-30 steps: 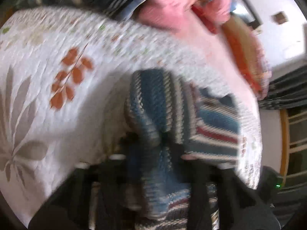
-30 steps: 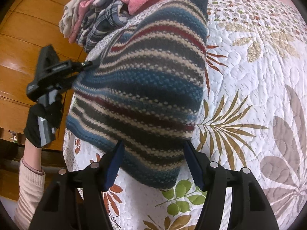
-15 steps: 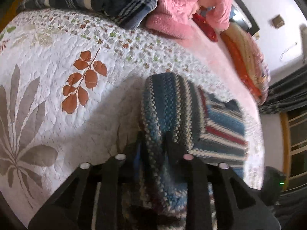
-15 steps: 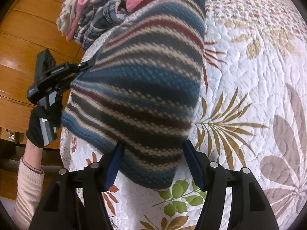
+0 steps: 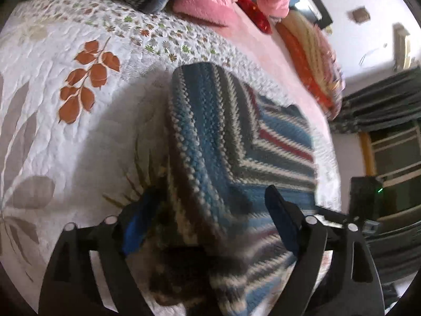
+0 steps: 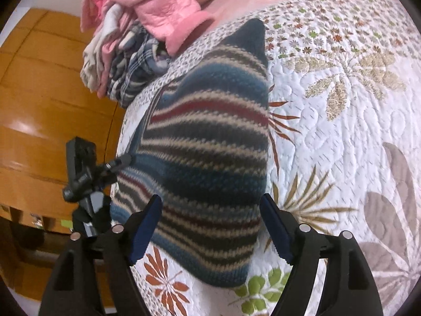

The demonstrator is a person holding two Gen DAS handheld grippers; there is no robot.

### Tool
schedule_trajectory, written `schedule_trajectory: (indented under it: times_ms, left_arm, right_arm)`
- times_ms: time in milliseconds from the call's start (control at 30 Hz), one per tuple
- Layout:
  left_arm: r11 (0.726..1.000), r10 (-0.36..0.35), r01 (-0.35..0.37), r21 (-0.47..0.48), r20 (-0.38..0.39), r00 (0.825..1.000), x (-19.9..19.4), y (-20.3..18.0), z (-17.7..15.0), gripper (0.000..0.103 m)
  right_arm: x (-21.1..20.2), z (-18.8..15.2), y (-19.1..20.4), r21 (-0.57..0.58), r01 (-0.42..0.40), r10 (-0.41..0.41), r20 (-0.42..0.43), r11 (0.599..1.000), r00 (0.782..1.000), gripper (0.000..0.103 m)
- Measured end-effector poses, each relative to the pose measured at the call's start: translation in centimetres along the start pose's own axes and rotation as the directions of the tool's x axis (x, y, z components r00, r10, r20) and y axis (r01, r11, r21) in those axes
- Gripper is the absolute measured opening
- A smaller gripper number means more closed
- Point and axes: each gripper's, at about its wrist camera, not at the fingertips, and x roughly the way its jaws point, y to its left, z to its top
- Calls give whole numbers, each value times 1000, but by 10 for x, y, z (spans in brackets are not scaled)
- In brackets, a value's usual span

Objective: Fold small clothes

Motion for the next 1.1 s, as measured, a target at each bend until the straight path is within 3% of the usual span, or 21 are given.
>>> schedule_trajectory:
  times_ms: [167,300,400,500,533,567,633,767,867,1100]
  left_arm:
    - [1000,-1,0,-18,-53,999,31,4,-4,88]
    - [997,-82,82,-4,-116,990,50,-7,-8,88]
    - [998,-15,22,60,-125,992,61,-19,-12,88]
    - [998,-51,56,43,-112,992,60,-16,-13,68]
    - [997,-64,69,41,-107,992,57,-15,-14,61]
    - [996,-79,83,41,-100,992,57,-16,-16,58]
    - [994,-101,105,42,-82,991,56,-22,-21,53]
    - [979,-200,203,39,-68,977,50,-38,-35,49]
    - [960,-270,274,50,-67,960,51,-70,-55,49]
    - [941,-302,311,134,-86,950,68,-167,-115,49]
  right_arm:
    - [24,10,-13,23,-22,22,-25,1000,999,87]
    - [40,18,-19,43,-48,50,-35,998,998,92]
    - [56,24,-22,79,-76,80,-50,994,996,92]
    - [58,25,-16,49,-55,57,-41,997,998,82]
    - [55,24,-15,48,-54,56,-31,997,998,74]
    - [51,23,-14,41,-60,61,-23,997,998,65]
    - [40,21,-11,31,-70,70,-14,997,997,58]
    - [7,15,0,-17,-52,52,4,999,999,57]
    - [-30,7,1,-51,-33,34,3,998,999,57]
    - [-125,-24,-34,-83,25,-25,-6,996,1000,57]
